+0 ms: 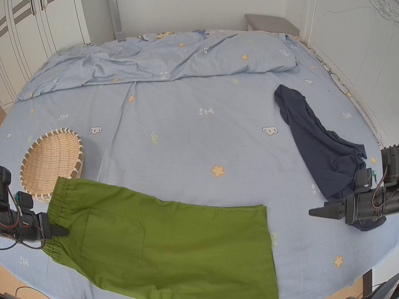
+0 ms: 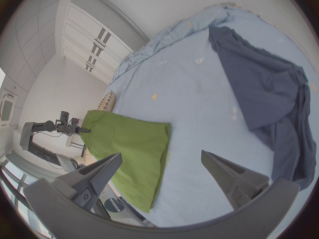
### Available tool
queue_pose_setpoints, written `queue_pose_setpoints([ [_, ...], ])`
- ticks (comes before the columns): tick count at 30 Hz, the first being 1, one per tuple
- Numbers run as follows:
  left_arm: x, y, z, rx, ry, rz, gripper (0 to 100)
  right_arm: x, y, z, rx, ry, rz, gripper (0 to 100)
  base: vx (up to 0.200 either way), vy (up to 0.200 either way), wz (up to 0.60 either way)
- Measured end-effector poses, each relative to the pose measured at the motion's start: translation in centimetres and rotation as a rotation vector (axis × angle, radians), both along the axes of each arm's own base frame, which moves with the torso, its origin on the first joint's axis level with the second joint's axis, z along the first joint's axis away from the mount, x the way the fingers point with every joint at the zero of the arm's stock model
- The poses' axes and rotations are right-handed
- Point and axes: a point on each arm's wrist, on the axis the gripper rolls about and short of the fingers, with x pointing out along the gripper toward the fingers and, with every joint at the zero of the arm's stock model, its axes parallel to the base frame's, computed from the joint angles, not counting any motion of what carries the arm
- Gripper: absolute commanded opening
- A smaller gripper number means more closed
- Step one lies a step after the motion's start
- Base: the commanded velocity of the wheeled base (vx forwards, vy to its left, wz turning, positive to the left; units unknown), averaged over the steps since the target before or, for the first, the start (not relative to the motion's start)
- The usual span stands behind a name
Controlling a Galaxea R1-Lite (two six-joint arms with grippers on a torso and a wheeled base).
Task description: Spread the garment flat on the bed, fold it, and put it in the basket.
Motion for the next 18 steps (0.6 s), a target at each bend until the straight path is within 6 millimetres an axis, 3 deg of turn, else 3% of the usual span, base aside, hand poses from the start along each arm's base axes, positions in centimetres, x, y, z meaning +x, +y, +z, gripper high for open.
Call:
queue_pose_setpoints([
  [9,-0.4,-1.1,5.3,0.002,0.025,-0.028,0,0.4,0.4,2.1,-0.012,-0.073,-0.008,100,0.000,0.000,0.00],
  [18,-0.6,-6.1,9.8,-0.040,0.054,-0.133,0,0.3,0.4,2.5,-0.017,-0.077,-0.011,100,0.000,0.000,0.00],
])
